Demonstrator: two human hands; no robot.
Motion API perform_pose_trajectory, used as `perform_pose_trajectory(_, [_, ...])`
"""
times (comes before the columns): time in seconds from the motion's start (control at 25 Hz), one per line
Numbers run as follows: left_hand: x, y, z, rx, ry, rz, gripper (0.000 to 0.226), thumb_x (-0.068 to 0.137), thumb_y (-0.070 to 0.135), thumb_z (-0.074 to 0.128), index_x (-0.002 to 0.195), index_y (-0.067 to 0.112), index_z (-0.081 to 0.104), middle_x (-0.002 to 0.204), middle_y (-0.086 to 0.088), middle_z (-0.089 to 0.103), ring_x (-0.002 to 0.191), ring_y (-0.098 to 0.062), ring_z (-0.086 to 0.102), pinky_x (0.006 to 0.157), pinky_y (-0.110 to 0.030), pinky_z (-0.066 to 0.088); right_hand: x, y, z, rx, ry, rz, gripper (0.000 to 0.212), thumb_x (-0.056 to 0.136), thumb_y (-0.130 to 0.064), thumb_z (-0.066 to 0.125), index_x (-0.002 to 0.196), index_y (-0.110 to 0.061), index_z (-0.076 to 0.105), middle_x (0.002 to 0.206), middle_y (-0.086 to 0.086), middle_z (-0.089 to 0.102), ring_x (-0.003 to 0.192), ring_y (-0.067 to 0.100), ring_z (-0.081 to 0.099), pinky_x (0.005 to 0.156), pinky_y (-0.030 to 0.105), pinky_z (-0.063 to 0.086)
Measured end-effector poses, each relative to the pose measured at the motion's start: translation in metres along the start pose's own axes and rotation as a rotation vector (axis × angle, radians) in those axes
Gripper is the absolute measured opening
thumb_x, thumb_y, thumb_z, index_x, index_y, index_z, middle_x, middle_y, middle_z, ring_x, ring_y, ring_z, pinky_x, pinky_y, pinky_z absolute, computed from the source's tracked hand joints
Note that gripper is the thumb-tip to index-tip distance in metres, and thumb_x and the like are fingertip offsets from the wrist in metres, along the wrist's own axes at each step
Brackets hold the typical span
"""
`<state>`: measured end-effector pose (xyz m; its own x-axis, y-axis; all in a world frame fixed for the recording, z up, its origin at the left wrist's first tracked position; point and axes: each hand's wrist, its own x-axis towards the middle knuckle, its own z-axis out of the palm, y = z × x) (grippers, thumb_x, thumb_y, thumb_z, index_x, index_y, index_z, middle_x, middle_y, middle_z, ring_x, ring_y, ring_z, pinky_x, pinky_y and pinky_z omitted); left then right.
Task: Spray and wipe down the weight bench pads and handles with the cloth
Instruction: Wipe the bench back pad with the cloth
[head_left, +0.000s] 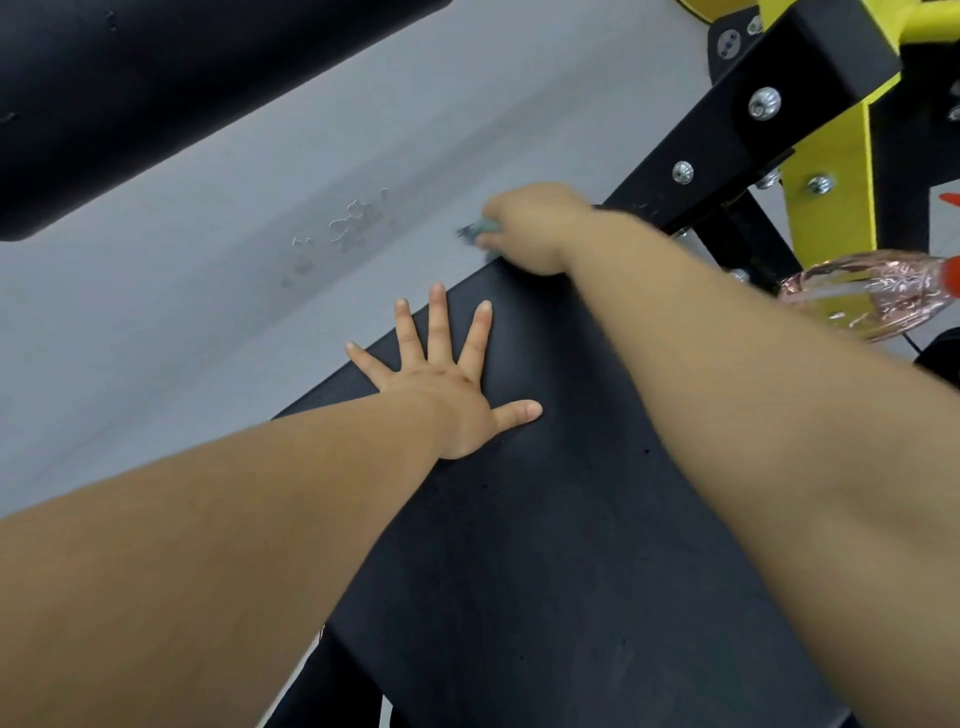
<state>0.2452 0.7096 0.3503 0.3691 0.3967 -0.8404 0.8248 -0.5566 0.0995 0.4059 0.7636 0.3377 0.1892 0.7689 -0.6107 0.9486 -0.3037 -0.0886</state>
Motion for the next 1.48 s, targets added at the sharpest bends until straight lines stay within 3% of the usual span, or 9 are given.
perform_pose_trajectory(0.16, [0.001, 0.0, 0.002, -0.019, 0.018, 0.01, 0.098, 0.071, 0.087, 0.021, 0.13, 0.038, -0.04, 0.138, -0.007, -0.051, 0.133, -0.036, -0.038, 0.099, -0.076, -0.006, -0.01, -0.041, 0.014, 0.07, -0.016, -0.219, 0.029, 0.099, -0.036, 0.04, 0.11, -0.013, 0.055, 0.116, 0.01, 0.06, 0.106, 0.027, 0.052, 0.073, 0.028, 0.031])
perform_pose_trajectory(0.4, [0.002, -0.004, 0.003, -0.02, 0.041, 0.06, 0.097, 0.073, 0.086, 0.021, 0.131, 0.037, -0.04, 0.139, -0.006, -0.051, 0.131, -0.039, -0.039, 0.097, -0.077, -0.006, -0.005, 0.026, -0.01, 0.011, 0.061, 0.13, 0.031, 0.098, -0.038, 0.041, 0.11, -0.012, 0.053, 0.116, 0.017, 0.057, 0.106, 0.033, 0.051, 0.079, 0.035, 0.035])
perform_pose_trajectory(0.56, [0.001, -0.008, 0.008, -0.103, 0.094, 0.118, 0.089, 0.08, 0.079, 0.022, 0.14, 0.037, -0.029, 0.144, -0.006, -0.045, 0.133, -0.035, -0.038, 0.097, -0.074, -0.012, -0.001, -0.04, 0.022, 0.07, 0.023, 0.01, 0.029, 0.098, -0.042, 0.037, 0.1, -0.019, 0.054, 0.112, 0.01, 0.061, 0.104, 0.03, 0.054, 0.08, 0.034, 0.037])
perform_pose_trajectory(0.72, [-0.006, -0.023, 0.018, -0.652, 0.379, 0.192, 0.053, 0.095, 0.041, 0.038, 0.142, 0.026, 0.022, 0.156, 0.0, 0.003, 0.143, -0.015, -0.003, 0.109, -0.058, -0.014, -0.01, -0.053, 0.031, 0.282, 0.183, -0.031, 0.025, 0.097, -0.04, 0.044, 0.105, -0.017, 0.051, 0.106, 0.006, 0.06, 0.102, 0.027, 0.054, 0.072, 0.029, 0.029])
perform_pose_trajectory(0.88, [-0.002, -0.025, -0.005, -1.239, 0.636, -0.066, 0.039, 0.096, 0.027, 0.042, 0.133, 0.016, 0.037, 0.139, 0.0, 0.031, 0.128, -0.016, 0.03, 0.112, -0.036, 0.021, -0.024, -0.047, 0.037, 0.345, 0.257, -0.075, 0.02, 0.089, -0.03, 0.057, 0.101, -0.014, 0.06, 0.104, 0.002, 0.061, 0.1, 0.022, 0.054, 0.092, 0.03, 0.035])
perform_pose_trajectory(0.96, [0.016, -0.028, -0.025, -1.228, 0.584, 0.013, 0.044, 0.099, 0.038, 0.032, 0.139, 0.019, 0.036, 0.146, -0.001, 0.032, 0.134, -0.018, 0.028, 0.112, -0.032, 0.02, -0.03, -0.05, 0.042, 0.397, 0.32, -0.076, 0.016, 0.088, -0.023, 0.053, 0.098, -0.014, 0.062, 0.102, -0.003, 0.064, 0.111, 0.019, 0.052, 0.115, 0.038, 0.014])
perform_pose_trajectory(1.08, [0.038, -0.027, -0.055, -1.14, 0.209, 0.297, 0.048, 0.099, 0.049, 0.023, 0.13, 0.025, 0.052, 0.135, 0.001, 0.05, 0.128, -0.015, 0.042, 0.108, -0.028, 0.025, -0.051, -0.045, 0.051, 0.426, 0.349, -0.085, 0.037, 0.086, -0.023, 0.056, 0.123, -0.016, 0.057, 0.126, -0.004, 0.054, 0.136, 0.019, 0.03, 0.116, 0.044, -0.002])
perform_pose_trajectory(1.28, [0.06, -0.023, -0.058, -0.636, 0.12, 0.412, 0.055, 0.096, 0.054, 0.031, 0.145, 0.028, 0.032, 0.152, 0.003, 0.032, 0.14, -0.016, 0.028, 0.115, -0.03, 0.018, -0.091, -0.048, 0.099, 0.369, 0.647, 0.146, 0.05, 0.086, -0.029, 0.058, 0.127, -0.004, 0.048, 0.143, 0.015, 0.037, 0.138, 0.034, 0.026, 0.116, 0.047, 0.01])
perform_pose_trajectory(1.48, [0.063, -0.033, -0.067, -0.485, 0.144, 0.33, 0.044, 0.103, 0.027, 0.024, 0.126, 0.002, 0.052, 0.133, -0.017, 0.051, 0.121, -0.028, 0.046, 0.089, -0.026, 0.033, -0.08, -0.05, 0.102, 0.485, 0.857, 0.29, 0.035, 0.084, -0.018, 0.049, 0.114, 0.0, 0.054, 0.123, 0.015, 0.053, 0.121, 0.032, 0.047, 0.103, 0.043, 0.036])
